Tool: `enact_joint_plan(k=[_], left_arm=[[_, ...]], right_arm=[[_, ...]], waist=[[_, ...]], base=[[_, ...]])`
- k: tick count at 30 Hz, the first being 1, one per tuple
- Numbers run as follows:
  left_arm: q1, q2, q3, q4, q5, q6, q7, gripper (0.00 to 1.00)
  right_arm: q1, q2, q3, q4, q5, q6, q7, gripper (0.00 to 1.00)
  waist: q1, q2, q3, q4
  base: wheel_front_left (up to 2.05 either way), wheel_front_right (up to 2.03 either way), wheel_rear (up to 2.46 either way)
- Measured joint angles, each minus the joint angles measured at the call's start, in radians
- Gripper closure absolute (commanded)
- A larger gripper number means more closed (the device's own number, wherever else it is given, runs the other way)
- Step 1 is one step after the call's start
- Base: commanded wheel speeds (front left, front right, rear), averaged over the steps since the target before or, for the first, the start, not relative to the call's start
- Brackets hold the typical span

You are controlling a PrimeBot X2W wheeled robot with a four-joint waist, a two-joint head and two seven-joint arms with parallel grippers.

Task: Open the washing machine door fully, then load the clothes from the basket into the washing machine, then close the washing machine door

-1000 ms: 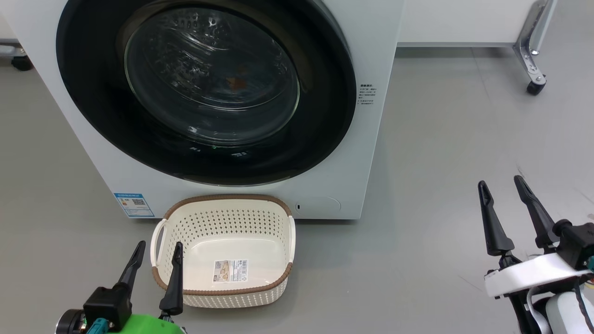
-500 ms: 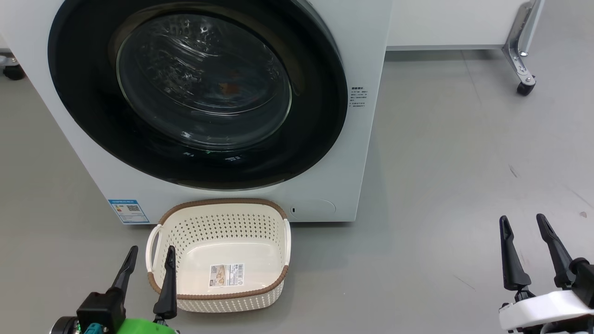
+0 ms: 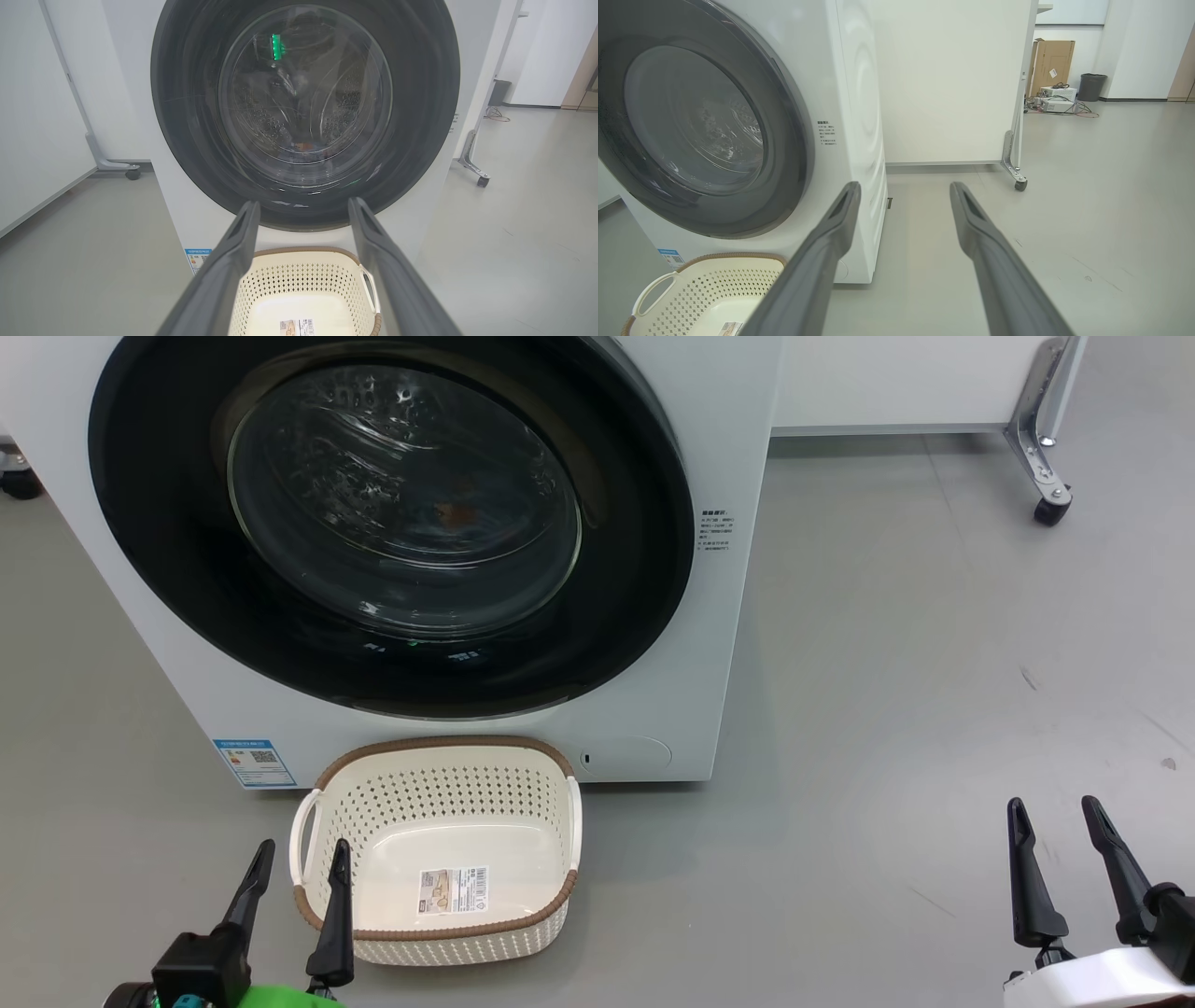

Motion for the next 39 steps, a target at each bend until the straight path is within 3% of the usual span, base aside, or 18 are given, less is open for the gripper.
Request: enact_joint_plan(k=[28, 29, 39], left_arm=[[0.001, -0.001, 0.015, -0.011, 0.008, 0.0, 0.0, 0.0], [0.001, -0.002, 0.015, -0.009, 0.009, 0.0, 0.0, 1.0], [0.03, -0.022, -0.004, 0.068, -0.008, 0.0, 0.001, 1.0]], right_arm=[[0.039, 0.022, -0.042, 0.033, -0.05, 0.01, 0.0, 0.0], [0.039, 0.023, -0.041, 0.035, -0.05, 0.01, 0.0, 1.0], [0.048, 0.067, -0.029, 0.121, -0.035, 0.01, 0.001, 1.0]], waist=[[0.0, 0.0, 0.005, 0.027], [0.0, 0.0, 0.005, 0.027], [0.0, 0.0, 0.005, 0.028]], base=[[0.0, 0.0, 0.0], [0.0, 0.0, 0.0], [0.0, 0.0, 0.0]])
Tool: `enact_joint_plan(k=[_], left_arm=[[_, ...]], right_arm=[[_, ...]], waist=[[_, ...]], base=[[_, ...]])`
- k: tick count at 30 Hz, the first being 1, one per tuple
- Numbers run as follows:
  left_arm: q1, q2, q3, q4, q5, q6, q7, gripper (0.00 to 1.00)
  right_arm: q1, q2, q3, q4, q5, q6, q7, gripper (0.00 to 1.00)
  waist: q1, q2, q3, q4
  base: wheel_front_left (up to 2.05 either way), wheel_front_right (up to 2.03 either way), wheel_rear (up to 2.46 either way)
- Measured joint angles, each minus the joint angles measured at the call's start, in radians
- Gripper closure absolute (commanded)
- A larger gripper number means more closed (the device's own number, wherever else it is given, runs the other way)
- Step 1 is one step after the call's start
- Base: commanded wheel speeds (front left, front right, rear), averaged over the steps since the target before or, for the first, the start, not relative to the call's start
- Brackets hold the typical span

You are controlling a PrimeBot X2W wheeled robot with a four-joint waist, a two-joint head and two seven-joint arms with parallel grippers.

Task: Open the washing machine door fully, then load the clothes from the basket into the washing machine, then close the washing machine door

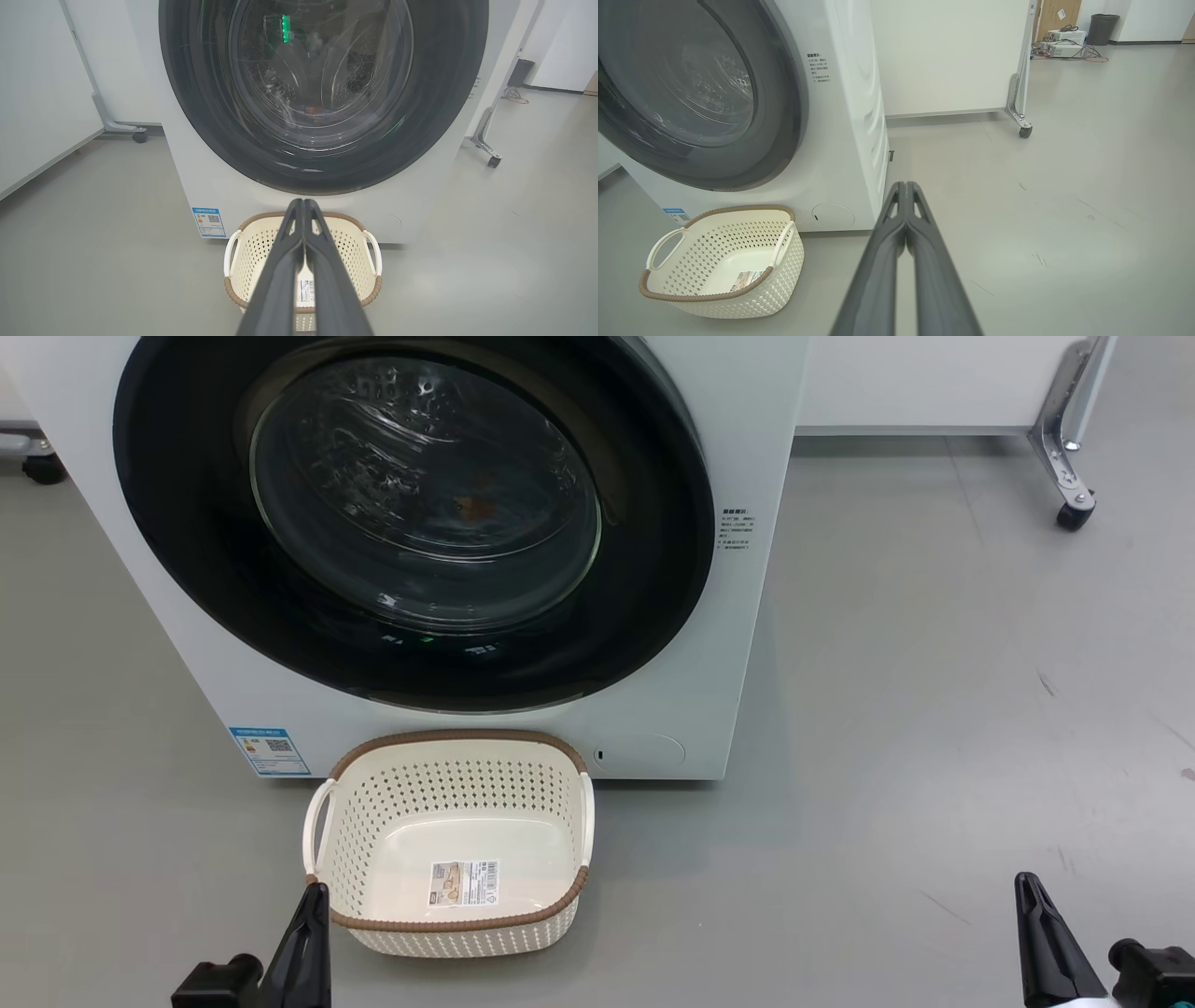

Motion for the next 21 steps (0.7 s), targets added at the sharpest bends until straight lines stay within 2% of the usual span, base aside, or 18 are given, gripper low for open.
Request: enact_joint_plan(k=[21], left_arm=[[-0.007, 0.0, 0.013, -0.013, -0.3, 0.001, 0.052, 1.0]], right_arm=[[-0.04, 0.004, -0.016, 0.028, 0.314, 0.0, 0.085, 1.0]], waist=[[0.0, 0.0, 0.006, -0.002]], base=[[0.0, 0.0, 0.0]])
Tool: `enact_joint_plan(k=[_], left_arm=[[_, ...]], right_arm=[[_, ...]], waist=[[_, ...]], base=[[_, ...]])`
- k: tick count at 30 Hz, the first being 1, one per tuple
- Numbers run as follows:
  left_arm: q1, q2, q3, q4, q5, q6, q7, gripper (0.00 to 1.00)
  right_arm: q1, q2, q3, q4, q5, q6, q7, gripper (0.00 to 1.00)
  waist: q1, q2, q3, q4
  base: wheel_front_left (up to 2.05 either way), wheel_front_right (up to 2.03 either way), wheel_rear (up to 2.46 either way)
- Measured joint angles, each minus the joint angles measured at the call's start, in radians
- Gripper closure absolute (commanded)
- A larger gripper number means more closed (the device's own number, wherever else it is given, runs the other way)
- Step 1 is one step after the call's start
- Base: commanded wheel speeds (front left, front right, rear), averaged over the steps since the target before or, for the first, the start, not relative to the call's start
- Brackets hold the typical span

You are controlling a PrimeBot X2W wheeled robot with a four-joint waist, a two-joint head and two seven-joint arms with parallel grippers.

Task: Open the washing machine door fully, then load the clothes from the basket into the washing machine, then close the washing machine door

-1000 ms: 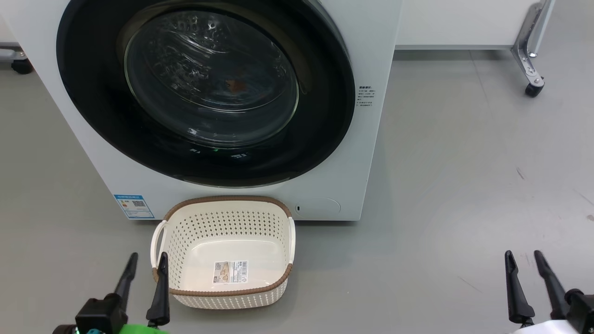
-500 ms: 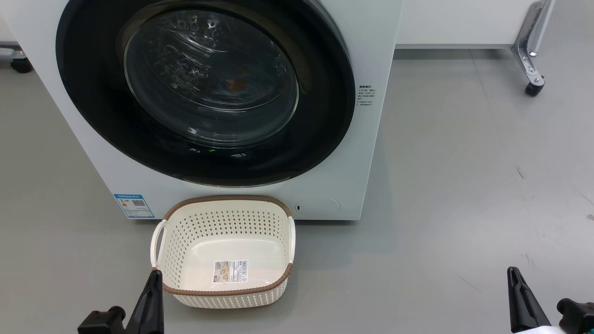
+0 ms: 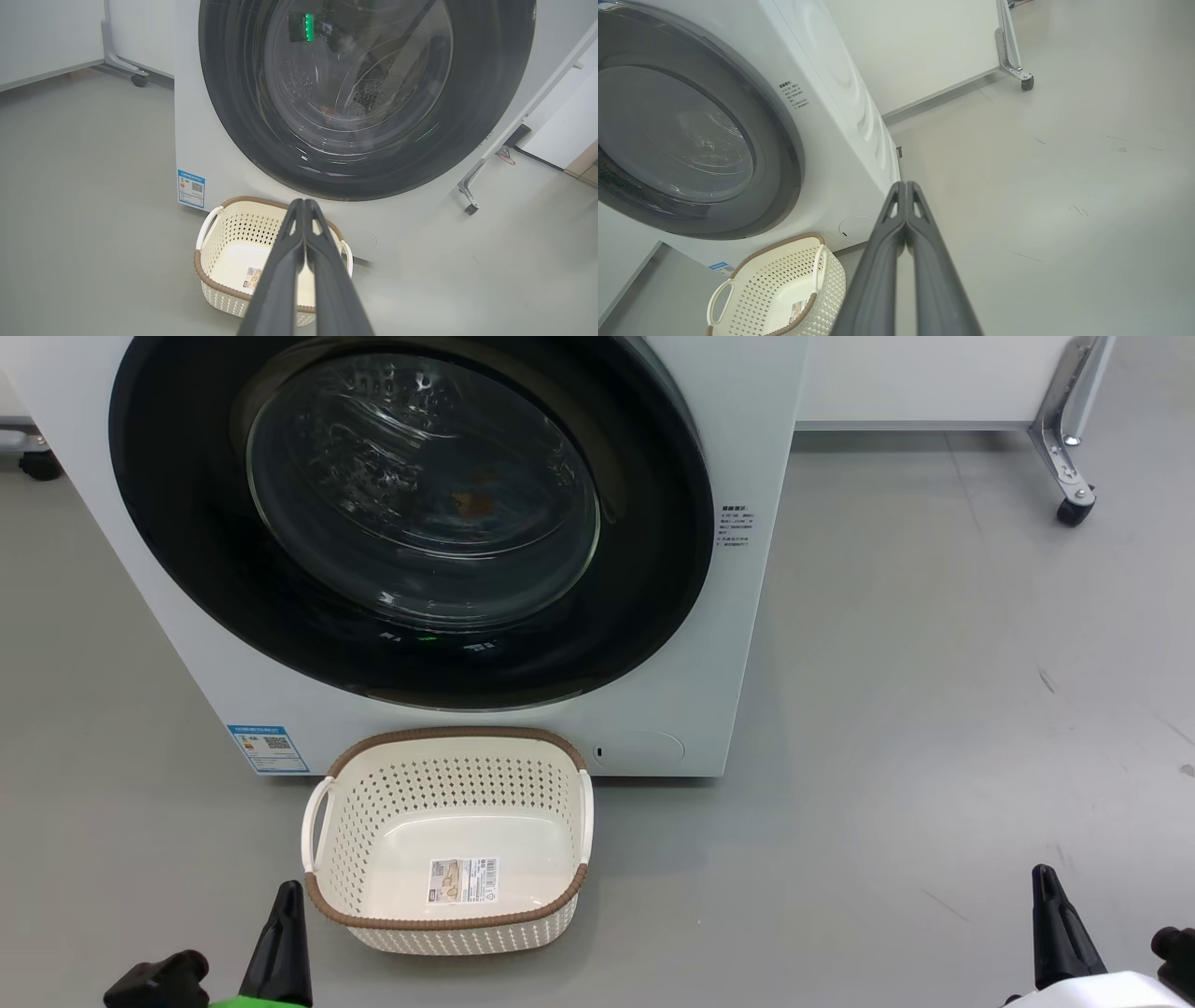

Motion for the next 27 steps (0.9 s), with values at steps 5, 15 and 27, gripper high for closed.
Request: enact_joint_plan(k=[5, 15, 27], left_arm=[[-0.005, 0.001, 0.005, 0.0, -0.057, 0.003, 0.01, 1.0], [-0.028, 0.012, 0.013, 0.004, -0.202, 0.004, 0.045, 1.0], [-0.056, 0.018, 0.022, 0.015, -0.371, 0.004, 0.085, 1.0]], right_arm=[[-0.016, 0.0, -0.004, 0.004, 0.055, 0.0, 0.016, 1.0], [-0.042, 0.002, -0.013, 0.013, 0.194, 0.0, 0.056, 1.0], [-0.08, 0.004, -0.02, 0.026, 0.365, 0.0, 0.1, 1.0]], waist=[[0.0, 0.0, 0.001, 0.0], [0.0, 0.0, 0.004, -0.001], [0.0001, 0.0, 0.006, -0.002]], base=[[0.0, 0.0, 0.0], [0.0, 0.0, 0.0], [0.0, 0.0, 0.0]])
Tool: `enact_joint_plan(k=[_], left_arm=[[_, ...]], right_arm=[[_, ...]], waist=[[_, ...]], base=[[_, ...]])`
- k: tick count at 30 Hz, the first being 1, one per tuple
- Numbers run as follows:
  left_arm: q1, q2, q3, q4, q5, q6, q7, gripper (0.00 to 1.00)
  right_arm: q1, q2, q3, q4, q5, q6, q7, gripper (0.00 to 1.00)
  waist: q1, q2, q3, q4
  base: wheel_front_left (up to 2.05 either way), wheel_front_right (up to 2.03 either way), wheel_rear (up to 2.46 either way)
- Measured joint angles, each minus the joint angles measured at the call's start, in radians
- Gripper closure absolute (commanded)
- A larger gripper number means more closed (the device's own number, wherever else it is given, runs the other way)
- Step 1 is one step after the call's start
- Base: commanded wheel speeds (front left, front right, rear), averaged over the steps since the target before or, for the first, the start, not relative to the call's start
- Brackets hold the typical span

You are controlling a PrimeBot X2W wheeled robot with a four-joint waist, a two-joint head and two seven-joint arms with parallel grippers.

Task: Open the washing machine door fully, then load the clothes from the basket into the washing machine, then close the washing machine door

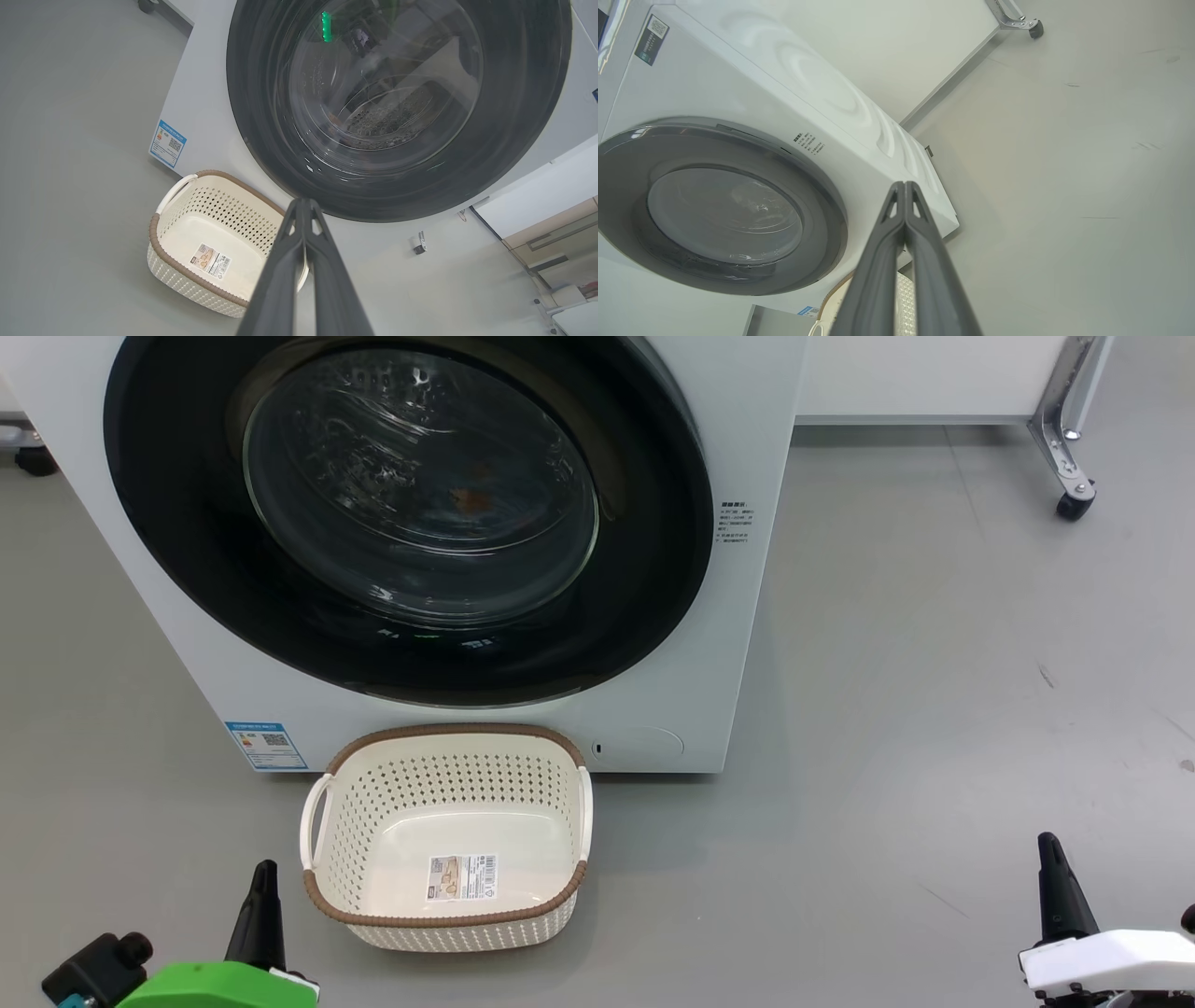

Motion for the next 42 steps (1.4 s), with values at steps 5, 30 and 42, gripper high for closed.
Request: enact_joint_plan(k=[5, 30, 42], left_arm=[[-0.015, 0.003, 0.004, 0.006, -0.071, 0.0, 0.013, 1.0], [-0.078, 0.023, 0.026, 0.034, -0.437, 0.0, 0.094, 1.0], [-0.11, 0.028, 0.036, 0.052, -0.61, 0.0, 0.127, 1.0]], right_arm=[[-0.016, 0.001, -0.004, 0.006, 0.071, 0.0, 0.018, 1.0], [-0.095, 0.002, -0.024, 0.031, 0.441, 0.0, 0.112, 1.0], [-0.132, 0.002, -0.031, 0.044, 0.612, 0.0, 0.154, 1.0]], waist=[[0.0, 0.0, 0.001, 0.0], [0.0, 0.0, 0.007, -0.001], [0.0, 0.0, 0.01, -0.002]], base=[[0.0, 0.0, 0.0], [0.0, 0.0, 0.0], [0.0, 0.0, 0.0]])
